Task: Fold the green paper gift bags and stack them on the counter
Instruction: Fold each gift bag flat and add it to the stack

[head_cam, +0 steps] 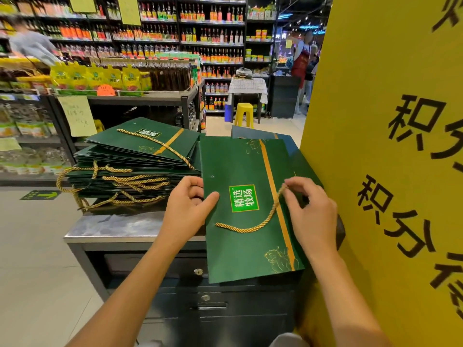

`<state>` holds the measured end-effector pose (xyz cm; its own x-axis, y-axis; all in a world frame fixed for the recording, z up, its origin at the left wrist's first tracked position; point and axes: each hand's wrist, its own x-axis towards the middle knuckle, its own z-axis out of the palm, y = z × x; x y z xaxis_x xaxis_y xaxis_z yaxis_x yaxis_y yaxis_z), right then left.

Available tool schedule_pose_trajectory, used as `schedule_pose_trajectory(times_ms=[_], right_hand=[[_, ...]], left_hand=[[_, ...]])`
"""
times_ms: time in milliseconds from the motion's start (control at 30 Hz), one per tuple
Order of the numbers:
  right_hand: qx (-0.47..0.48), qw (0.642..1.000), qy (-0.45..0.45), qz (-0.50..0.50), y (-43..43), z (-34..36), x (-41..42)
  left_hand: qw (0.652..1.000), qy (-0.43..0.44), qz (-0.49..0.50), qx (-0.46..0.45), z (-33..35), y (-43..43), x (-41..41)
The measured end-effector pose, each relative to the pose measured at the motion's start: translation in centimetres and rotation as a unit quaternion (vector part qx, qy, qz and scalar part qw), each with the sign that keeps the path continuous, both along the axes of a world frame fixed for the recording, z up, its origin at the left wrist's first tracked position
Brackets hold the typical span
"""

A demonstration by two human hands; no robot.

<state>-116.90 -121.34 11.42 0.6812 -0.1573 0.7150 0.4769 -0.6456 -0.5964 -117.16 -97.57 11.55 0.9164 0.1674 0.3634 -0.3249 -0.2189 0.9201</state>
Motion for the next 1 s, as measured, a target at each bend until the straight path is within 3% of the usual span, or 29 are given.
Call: schedule_pose_trajectory(times_ms=[100, 267, 500, 767, 1000], right_hand=[[0.028, 0.995, 0.007, 0.100, 2.4, 1.3, 1.0], [0.032, 0.963, 0.137, 0.229, 6.6, 2.9, 2.6], [0.064, 0.957, 0.104, 0.263, 8.4, 2.5, 3.8], [-0.034, 0.973, -0.009, 0.227, 8.6, 0.9, 4.4], [-0.048, 0.973, -0.022, 0.227, 8.5, 0.6, 4.4]], left_hand=[[0.999, 0.025, -0.026, 0.011, 0.2, 0.2, -0.3], [0.996, 0.070, -0.055, 0.017, 0.8, 0.6, -0.5], [0.993, 0.076, -0.087, 0.006, 0.6, 1.0, -0.2], [0.994, 0.045, -0.103, -0.013, 0.5, 1.2, -0.5], [0.992, 0.031, -0.120, -0.034, 0.6, 1.2, -0.5]])
